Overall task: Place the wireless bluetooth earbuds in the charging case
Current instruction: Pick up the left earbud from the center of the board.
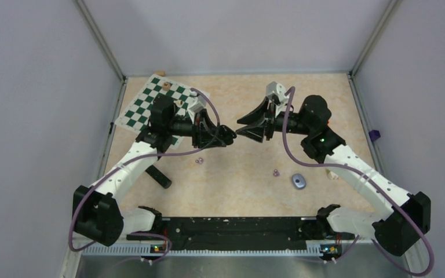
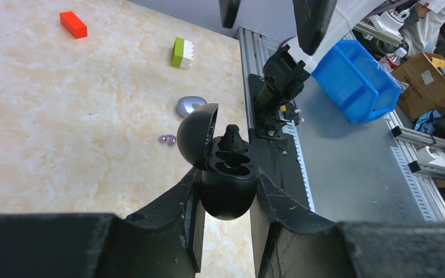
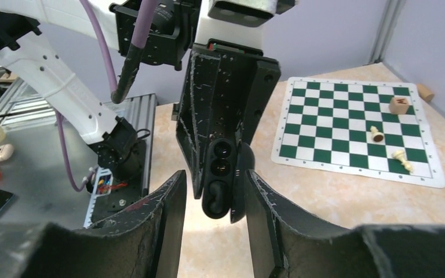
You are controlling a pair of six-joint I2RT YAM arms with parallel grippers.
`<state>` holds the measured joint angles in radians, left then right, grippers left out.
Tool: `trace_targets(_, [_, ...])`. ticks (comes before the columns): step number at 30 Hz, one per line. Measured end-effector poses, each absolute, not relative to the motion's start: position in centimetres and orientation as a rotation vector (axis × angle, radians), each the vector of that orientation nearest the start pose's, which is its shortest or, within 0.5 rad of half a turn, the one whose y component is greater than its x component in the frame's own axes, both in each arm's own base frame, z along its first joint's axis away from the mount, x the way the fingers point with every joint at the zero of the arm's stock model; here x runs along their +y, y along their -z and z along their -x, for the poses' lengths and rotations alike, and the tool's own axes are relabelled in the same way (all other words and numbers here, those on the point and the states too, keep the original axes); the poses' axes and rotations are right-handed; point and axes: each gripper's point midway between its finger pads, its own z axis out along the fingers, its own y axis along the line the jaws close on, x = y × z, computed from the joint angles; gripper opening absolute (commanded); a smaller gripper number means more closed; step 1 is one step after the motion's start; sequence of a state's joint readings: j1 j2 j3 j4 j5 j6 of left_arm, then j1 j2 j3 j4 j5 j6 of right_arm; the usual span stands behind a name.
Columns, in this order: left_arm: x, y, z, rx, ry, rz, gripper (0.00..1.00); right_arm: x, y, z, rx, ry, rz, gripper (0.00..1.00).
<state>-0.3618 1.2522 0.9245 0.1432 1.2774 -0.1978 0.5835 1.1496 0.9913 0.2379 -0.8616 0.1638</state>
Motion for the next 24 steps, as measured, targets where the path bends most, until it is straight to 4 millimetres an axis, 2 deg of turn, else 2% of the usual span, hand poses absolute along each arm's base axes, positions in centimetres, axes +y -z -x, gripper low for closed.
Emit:
trace_targets(6, [-26.1, -28.0, -21.5, 1.512, 1.479, -1.133, 0.0, 30.1, -35.0, -23.4, 1.294, -1.112, 0.983, 0.47])
trace_targets(11, [-24.5, -29.1, -22.4, 1.503, 1.413, -1.116, 0.0, 29.9, -33.4, -26.4, 1.337, -0.972, 0.942, 0.49])
trace_targets(13, [-23.7, -29.7, -23.0, 1.492, 1.371, -1.108, 0.0, 30.1, -31.7, -28.0, 1.385, -0.929, 0.932, 0.49])
trace_targets(18, [-21.5, -31.1, -24.0, 1.466, 1.262, -1.087, 0.0, 31.0, -26.2, -31.5, 1.561, -0.876, 0.929, 0.48])
trace_targets(24, [-19.0, -30.7, -24.3, 1.492, 1.179, -1.057, 0.0, 32.6, -21.1, -34.2, 1.7, -0.886, 0.922, 0.44])
